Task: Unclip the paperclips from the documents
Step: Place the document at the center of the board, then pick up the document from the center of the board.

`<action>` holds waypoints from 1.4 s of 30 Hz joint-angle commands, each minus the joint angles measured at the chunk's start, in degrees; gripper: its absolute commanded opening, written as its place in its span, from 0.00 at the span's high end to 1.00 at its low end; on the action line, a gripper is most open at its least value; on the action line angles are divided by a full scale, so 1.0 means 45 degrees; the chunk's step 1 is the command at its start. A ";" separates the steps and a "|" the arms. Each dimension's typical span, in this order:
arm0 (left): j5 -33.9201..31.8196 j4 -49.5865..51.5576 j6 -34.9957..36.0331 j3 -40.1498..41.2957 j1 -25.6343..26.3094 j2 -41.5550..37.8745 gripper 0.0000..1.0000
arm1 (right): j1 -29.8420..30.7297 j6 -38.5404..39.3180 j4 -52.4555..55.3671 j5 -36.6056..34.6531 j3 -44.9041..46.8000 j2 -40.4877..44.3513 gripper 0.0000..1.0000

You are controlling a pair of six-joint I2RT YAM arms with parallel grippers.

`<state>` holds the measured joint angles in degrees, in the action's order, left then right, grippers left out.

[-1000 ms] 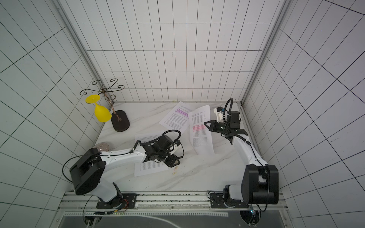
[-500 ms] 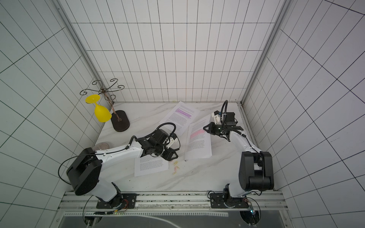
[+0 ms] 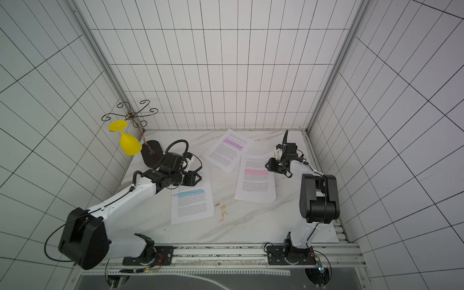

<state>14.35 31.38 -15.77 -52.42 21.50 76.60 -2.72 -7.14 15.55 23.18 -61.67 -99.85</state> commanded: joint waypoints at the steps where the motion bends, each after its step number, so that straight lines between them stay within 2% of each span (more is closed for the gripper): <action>1: -0.1487 0.0978 -0.0308 -0.0310 -0.1256 -0.0006 0.54 | -0.0317 0.0733 0.0846 -0.2038 -0.2104 -0.0184 0.28; 5: -0.2572 0.1652 -0.0213 -0.0980 -0.2688 0.0535 0.53 | -0.0363 0.0101 0.1066 -0.3063 -0.2677 0.0364 0.23; 7: -0.3307 0.1349 0.0036 -0.0941 -0.3008 0.0622 0.52 | -0.0128 -0.0227 0.0907 -0.2739 -0.2670 0.0933 0.22; 10: -0.4038 0.0991 0.0078 -0.0817 -0.3635 0.1072 0.48 | 0.1013 -0.0388 0.0692 -0.1967 -0.2530 0.1800 0.21; 15: -0.3108 -0.0224 -0.0137 -0.0404 -0.4704 0.2200 0.43 | 0.4007 -0.0898 0.0578 -0.0559 -0.2055 0.2256 0.21; 18: -0.2415 -0.0874 -0.0226 -0.0429 -0.4839 0.2945 0.42 | 0.5157 -0.1587 0.0537 0.0350 -0.1846 0.1701 0.24; 24: -0.1620 -0.1754 -0.0532 -0.0283 -0.4912 0.3908 0.41 | 0.7343 -0.1646 0.0664 0.0390 -0.2503 -0.0075 0.25; 29: -0.1124 -0.2276 -0.0859 0.0178 -0.4924 0.4326 0.40 | 0.8311 -0.2081 0.0868 0.0747 -0.3085 -0.1712 0.30; 35: -0.0307 -0.2854 -0.1161 0.0686 -0.4937 0.4706 0.29 | 0.8909 -0.2612 0.0928 0.1281 -0.3776 -0.3331 0.32; 42: 0.1023 -0.3066 -0.1293 0.0751 -0.4973 0.5094 0.28 | 0.9332 -0.2901 0.1098 0.1975 -0.4689 -0.4685 0.34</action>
<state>14.55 16.05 -20.40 -50.74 -0.78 96.90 38.09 -18.83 17.63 30.92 -78.52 -117.78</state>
